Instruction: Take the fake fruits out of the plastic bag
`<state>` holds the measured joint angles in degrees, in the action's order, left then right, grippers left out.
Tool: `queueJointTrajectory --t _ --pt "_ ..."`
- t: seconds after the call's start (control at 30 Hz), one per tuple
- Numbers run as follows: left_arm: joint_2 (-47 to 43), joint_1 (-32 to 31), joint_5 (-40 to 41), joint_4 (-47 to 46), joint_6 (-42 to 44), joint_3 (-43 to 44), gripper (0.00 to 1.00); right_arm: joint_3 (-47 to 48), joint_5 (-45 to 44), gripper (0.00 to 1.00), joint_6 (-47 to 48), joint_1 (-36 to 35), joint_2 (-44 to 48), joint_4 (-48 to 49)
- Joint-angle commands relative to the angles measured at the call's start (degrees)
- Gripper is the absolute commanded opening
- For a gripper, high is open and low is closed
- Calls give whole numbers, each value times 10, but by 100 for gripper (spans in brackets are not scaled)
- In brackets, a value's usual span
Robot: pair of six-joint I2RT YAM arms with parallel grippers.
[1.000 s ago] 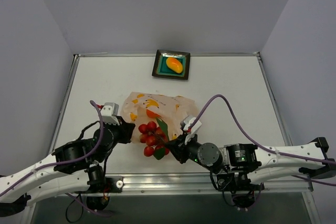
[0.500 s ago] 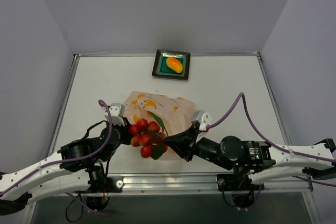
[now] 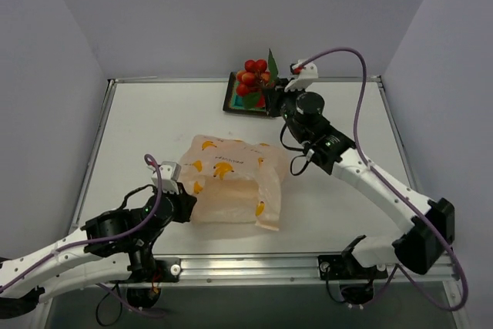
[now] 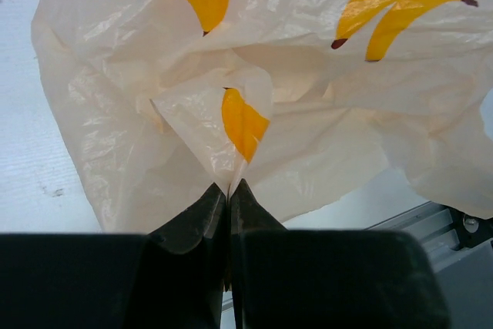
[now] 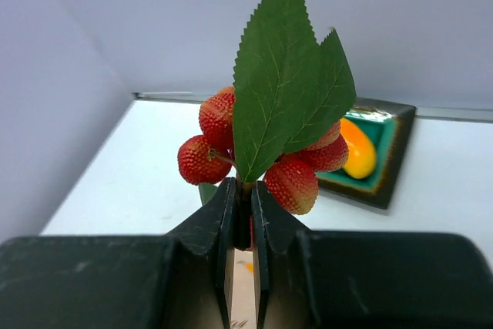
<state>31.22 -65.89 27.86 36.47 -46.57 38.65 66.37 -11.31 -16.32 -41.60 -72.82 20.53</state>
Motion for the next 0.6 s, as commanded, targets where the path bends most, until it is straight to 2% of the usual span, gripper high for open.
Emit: queueJointTrajectory --t 0.0,0.07,0.23,0.33,0.57 --pt "-7 1 11 31 -17 12 2 51 23 0 0 55 -70 82" --pt "-14 1 40 76 -33 25 2 68 10 0 21 77 -131 106" --pt "-35 2 187 199 -92 92 2 128 -6 0 62 115 -268 149" --pt "-28 4 217 269 -135 116 2 154 14 0 67 130 -325 182" --pt "-22 4 235 326 -149 166 2 210 17 0 68 151 -419 194"
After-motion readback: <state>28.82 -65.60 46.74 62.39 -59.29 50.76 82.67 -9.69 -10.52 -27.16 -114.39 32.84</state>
